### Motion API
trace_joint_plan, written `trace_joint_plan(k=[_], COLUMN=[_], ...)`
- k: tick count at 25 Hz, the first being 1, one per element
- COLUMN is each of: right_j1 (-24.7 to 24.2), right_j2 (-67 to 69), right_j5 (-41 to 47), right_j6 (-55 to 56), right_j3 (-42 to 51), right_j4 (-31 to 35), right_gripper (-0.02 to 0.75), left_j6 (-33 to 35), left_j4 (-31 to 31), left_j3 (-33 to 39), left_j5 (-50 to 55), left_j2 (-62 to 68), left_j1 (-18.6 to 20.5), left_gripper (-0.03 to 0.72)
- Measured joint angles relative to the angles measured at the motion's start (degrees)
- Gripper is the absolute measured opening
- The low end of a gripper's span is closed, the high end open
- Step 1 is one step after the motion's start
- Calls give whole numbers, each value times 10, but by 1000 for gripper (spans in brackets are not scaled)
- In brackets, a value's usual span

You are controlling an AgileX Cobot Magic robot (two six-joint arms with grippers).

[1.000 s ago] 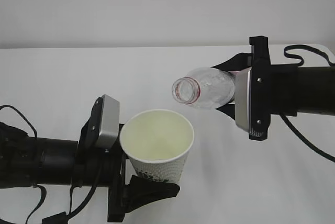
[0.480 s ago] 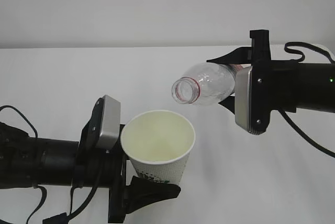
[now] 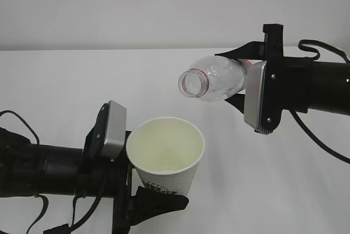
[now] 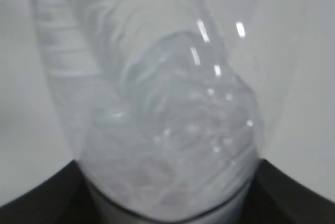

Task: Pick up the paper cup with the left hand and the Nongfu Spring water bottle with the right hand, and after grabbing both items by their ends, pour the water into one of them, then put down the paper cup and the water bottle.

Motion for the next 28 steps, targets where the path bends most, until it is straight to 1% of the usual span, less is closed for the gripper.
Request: trace_joint_plan(k=[10,28], right_j1=[0,0], right_j2=[0,0], right_j5=[-3,-8], right_j6=[-17,-75], right_j3=[0,0], right_j4=[11,12], right_gripper=[478,478], left_j6=[0,0], left_j4=[5,-27], left_j3=[0,0], left_j5=[0,0], left_j2=[0,0], left_j1=[-28,-28], left_gripper=[552,552])
